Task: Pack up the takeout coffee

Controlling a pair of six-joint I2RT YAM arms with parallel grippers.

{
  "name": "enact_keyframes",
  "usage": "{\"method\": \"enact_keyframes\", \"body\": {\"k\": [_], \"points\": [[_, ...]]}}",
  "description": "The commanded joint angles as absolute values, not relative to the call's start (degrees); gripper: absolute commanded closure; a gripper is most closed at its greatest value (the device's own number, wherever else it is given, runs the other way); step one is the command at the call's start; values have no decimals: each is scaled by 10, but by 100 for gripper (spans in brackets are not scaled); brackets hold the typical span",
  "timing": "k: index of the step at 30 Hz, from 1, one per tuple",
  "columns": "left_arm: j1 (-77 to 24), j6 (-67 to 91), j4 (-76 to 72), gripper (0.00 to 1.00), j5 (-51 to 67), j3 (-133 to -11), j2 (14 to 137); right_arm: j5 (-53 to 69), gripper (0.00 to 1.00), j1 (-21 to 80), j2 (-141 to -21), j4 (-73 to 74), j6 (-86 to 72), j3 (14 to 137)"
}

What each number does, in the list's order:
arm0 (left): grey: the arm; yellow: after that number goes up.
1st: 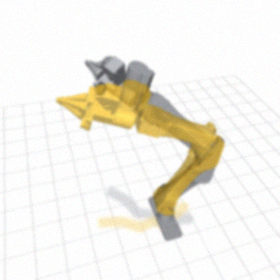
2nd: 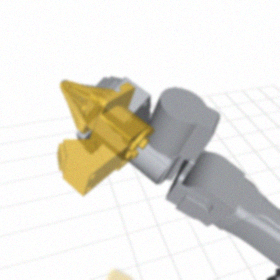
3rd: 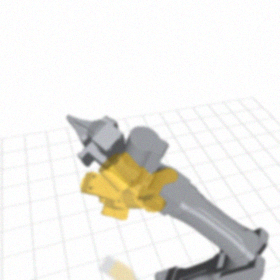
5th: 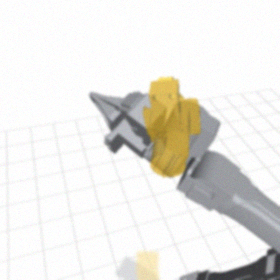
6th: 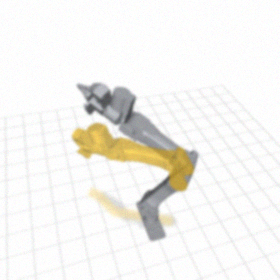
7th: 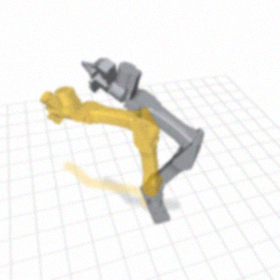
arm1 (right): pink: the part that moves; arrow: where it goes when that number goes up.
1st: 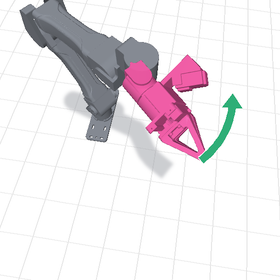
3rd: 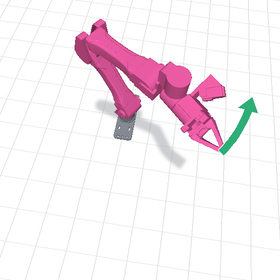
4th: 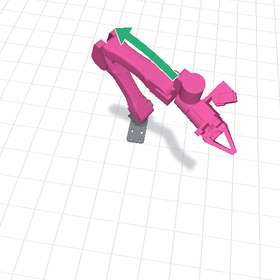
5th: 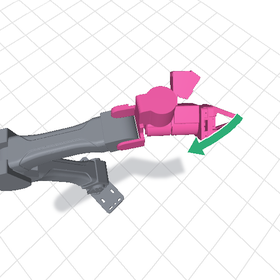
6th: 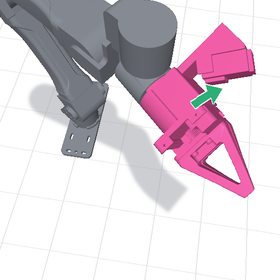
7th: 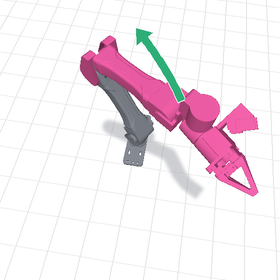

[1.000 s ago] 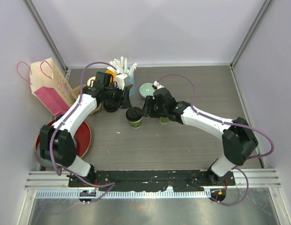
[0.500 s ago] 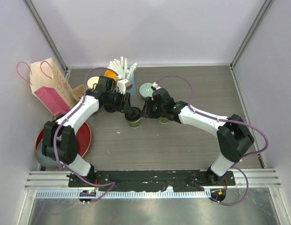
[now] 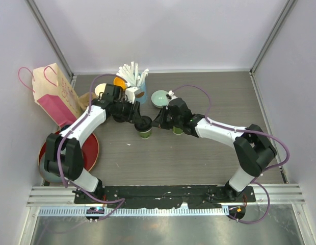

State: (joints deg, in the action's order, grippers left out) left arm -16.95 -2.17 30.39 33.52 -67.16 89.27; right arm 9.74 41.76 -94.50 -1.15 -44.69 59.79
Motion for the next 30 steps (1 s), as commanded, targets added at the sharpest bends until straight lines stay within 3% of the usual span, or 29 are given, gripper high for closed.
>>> {"method": "enact_keyframes", "body": {"k": [1, 8, 21, 30], "points": [[-175, -28, 345, 55, 365, -647, 892, 75, 90, 422, -981, 17, -447, 558], [-175, -49, 374, 54, 365, -641, 896, 67, 99, 424, -987, 35, -442, 540], [-174, -93, 410, 55, 333, -627, 915, 39, 99, 435, -1011, 61, -424, 539], [-160, -115, 408, 65, 330, -614, 937, 8, 99, 442, -996, 101, -386, 583]]}}
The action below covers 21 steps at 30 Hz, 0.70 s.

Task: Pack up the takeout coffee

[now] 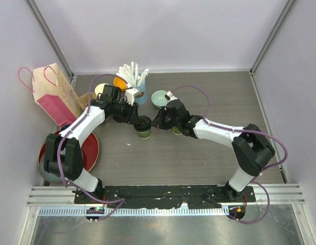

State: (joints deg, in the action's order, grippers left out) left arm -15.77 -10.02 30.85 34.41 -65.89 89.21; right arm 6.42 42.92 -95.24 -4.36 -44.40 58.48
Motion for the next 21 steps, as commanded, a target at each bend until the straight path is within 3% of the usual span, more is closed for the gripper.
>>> {"method": "enact_keyframes", "body": {"k": [1, 10, 21], "points": [[-161, -115, 410, 65, 343, -614, 933, 7, 99, 442, -996, 105, -376, 592], [-161, -113, 441, 53, 406, -649, 847, 15, 97, 439, -1017, 134, -316, 683], [-149, -89, 440, 50, 403, -687, 831, 40, 92, 438, -1030, 162, -227, 758]]}}
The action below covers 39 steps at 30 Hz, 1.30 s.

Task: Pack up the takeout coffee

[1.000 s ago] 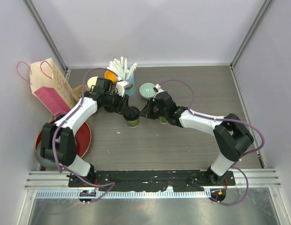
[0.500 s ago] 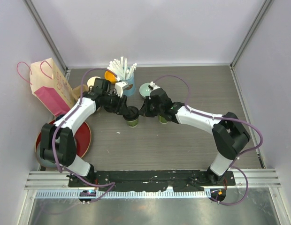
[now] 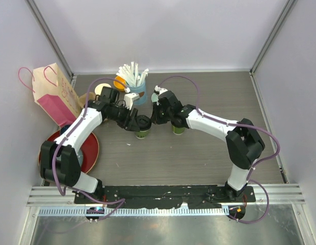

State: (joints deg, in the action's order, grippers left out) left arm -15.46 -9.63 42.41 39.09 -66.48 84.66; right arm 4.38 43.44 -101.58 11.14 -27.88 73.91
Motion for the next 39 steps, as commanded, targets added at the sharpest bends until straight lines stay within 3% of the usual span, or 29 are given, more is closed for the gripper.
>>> {"method": "enact_keyframes", "body": {"k": [1, 14, 22, 27, 34, 37, 39], "points": [[-149, -90, 441, 50, 403, -688, 831, 41, 92, 438, -1030, 164, -222, 761], [-108, -104, 440, 49, 393, -701, 838, 62, 86, 442, -1022, 166, -198, 807], [-107, -158, 458, 49, 327, -695, 890, 60, 60, 441, -958, 129, -211, 706], [-118, -152, 426, 50, 310, -666, 893, -23, 49, 442, -899, 135, -354, 629], [-141, -168, 363, 49, 307, -643, 881, -42, 52, 449, -874, 73, -445, 529], [-156, -200, 346, 48, 319, -646, 877, -10, 53, 453, -889, 15, -396, 527], [-156, -217, 335, 45, 319, -649, 881, 19, 48, 462, -885, -30, -342, 526]]}}
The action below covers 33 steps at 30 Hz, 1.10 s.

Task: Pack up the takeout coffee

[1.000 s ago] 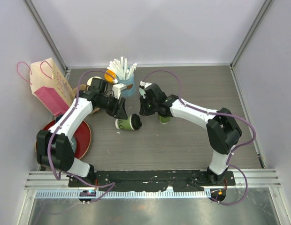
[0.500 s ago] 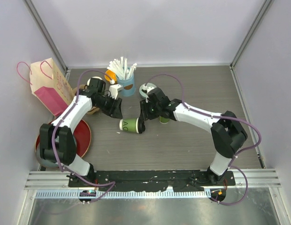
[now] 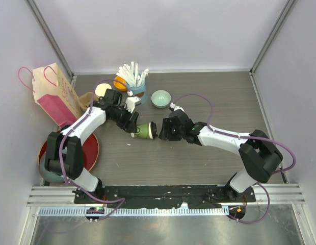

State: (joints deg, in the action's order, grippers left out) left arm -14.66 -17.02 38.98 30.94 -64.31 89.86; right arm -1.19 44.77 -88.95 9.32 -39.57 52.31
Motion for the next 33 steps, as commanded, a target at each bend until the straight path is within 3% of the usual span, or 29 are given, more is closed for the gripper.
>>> {"method": "enact_keyframes", "body": {"k": [1, 5, 13, 19, 26, 33], "points": [[-157, -219, 325, 44, 313, -656, 887, 19, 46, 463, -883, -38, -320, 525], [-156, -228, 323, 43, 316, -686, 925, 53, 37, 463, -860, -83, -175, 515], [-157, -289, 372, 39, 361, -729, 968, 189, 33, 452, -877, -46, 90, 548], [-157, -294, 382, 39, 359, -725, 969, 237, 33, 397, -887, -11, 134, 572], [-158, -302, 396, 39, 351, -705, 968, 315, 46, 385, -925, 46, 192, 577], [-159, -299, 398, 39, 352, -692, 961, 269, 44, 418, -903, -86, 298, 483]]}}
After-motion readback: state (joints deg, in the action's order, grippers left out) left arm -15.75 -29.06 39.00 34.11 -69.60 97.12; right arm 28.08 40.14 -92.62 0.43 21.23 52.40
